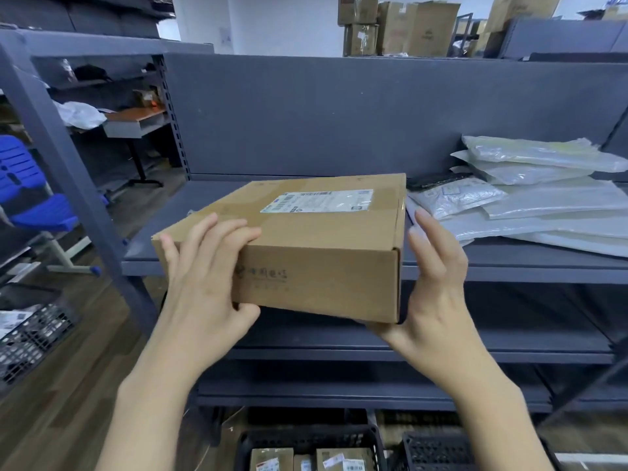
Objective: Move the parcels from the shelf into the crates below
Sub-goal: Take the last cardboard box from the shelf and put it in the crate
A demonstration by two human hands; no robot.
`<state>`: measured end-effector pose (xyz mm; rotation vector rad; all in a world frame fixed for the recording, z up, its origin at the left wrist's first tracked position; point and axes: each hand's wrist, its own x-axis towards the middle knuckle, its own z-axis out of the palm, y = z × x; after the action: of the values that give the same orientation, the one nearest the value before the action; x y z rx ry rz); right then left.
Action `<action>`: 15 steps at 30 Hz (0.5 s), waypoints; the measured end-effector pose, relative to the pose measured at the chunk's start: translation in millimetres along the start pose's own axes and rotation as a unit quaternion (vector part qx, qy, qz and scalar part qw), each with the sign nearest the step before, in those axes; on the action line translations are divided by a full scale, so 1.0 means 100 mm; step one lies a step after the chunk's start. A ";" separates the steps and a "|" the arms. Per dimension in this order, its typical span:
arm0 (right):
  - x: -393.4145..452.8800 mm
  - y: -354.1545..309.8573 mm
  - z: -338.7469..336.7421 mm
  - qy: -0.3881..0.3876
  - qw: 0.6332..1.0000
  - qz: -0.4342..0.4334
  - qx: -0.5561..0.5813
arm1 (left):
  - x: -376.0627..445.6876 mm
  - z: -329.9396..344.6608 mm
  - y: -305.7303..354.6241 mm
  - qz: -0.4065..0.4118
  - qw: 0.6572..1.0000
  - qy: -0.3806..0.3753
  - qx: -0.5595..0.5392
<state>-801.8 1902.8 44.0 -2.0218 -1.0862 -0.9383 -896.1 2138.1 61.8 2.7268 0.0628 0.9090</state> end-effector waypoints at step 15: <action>0.22 0.45 -0.17 -0.050 0.992 0.012 -0.118 | -0.03 -0.12 0.08 -0.069 0.968 -0.127 -0.207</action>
<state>-758.5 1878.3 61.9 -2.2911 -1.0413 -1.0015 -906.2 2132.7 71.4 2.3859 0.0109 0.4651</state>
